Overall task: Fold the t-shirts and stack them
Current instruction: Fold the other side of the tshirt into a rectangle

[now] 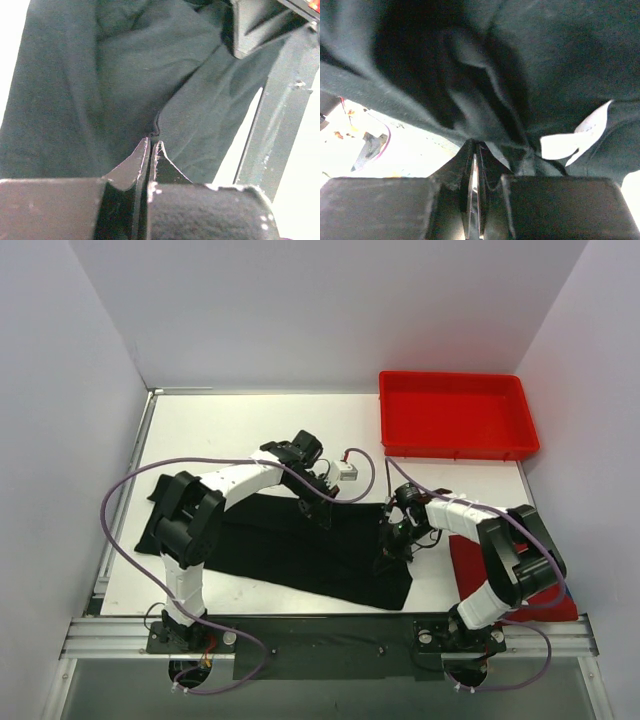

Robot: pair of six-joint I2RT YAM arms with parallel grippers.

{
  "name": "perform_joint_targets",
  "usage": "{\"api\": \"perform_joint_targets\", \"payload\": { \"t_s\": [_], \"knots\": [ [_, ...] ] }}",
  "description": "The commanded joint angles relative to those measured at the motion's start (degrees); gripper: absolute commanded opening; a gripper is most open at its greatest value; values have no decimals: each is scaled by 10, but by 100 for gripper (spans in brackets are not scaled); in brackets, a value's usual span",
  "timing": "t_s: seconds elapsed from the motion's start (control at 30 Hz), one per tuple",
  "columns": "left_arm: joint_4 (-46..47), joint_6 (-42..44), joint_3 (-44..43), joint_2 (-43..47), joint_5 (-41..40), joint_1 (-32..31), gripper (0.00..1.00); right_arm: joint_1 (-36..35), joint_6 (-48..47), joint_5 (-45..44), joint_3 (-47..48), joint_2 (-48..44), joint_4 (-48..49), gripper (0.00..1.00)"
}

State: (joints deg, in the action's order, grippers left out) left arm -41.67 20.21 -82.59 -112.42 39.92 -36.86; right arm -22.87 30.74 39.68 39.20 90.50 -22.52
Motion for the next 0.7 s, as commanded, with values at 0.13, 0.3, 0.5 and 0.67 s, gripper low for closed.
{"api": "perform_joint_targets", "payload": {
  "t_s": [0.13, 0.3, 0.5, 0.67],
  "knots": [
    [-84, 50, 21, 82, 71, 1, 0, -41, -57, 1, 60, -95, -124, 0],
    [-116, 70, 19, 101, 82, 18, 0, -100, -106, 46, 107, -131, -222, 0],
    [-141, 94, 30, 128, 96, 39, 0, -158, -122, 85, 141, -171, -248, 0],
    [-106, 78, 77, 137, 98, 39, 0, -170, -116, 96, 136, -135, -220, 0]
  ]
}}
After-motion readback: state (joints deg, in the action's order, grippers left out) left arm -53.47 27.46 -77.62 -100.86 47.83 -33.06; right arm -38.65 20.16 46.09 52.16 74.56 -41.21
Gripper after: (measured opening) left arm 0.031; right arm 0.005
